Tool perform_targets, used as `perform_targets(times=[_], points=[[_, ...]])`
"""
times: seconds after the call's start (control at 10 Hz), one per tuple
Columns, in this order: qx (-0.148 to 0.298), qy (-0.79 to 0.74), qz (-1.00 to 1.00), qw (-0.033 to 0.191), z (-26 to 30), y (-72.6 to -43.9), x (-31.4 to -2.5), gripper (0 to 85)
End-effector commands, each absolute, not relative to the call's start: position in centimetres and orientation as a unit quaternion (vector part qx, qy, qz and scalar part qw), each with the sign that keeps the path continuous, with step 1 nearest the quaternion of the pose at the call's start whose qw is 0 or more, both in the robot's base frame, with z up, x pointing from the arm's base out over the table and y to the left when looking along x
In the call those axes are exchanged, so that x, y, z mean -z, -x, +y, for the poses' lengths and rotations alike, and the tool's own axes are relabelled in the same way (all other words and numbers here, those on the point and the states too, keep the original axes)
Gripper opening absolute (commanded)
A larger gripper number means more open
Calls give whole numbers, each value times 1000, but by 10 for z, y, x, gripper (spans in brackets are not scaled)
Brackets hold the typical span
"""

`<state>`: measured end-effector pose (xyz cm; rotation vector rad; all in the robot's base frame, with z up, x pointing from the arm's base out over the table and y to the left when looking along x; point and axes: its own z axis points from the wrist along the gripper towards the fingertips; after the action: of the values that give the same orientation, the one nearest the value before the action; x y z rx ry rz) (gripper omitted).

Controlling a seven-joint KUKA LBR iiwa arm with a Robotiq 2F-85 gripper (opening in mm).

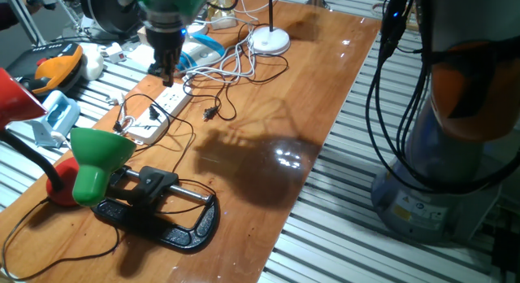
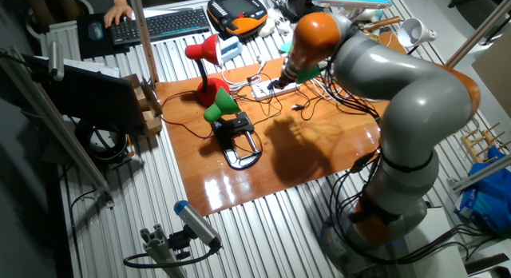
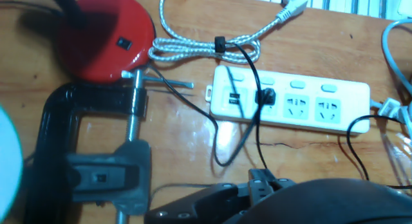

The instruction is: Plug in the power cord of the desk lamp, turn on the socket, and light up the desk lamp

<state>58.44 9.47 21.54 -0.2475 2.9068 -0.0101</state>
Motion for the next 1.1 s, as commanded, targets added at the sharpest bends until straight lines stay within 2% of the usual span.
perform_targets(times=[0.0,0.5,1.0], points=[[-1,83,990,113,95,-589,-214,0],[-5,79,992,102,101,-626,-230,0],[-3,65,993,102,115,-650,-228,0]])
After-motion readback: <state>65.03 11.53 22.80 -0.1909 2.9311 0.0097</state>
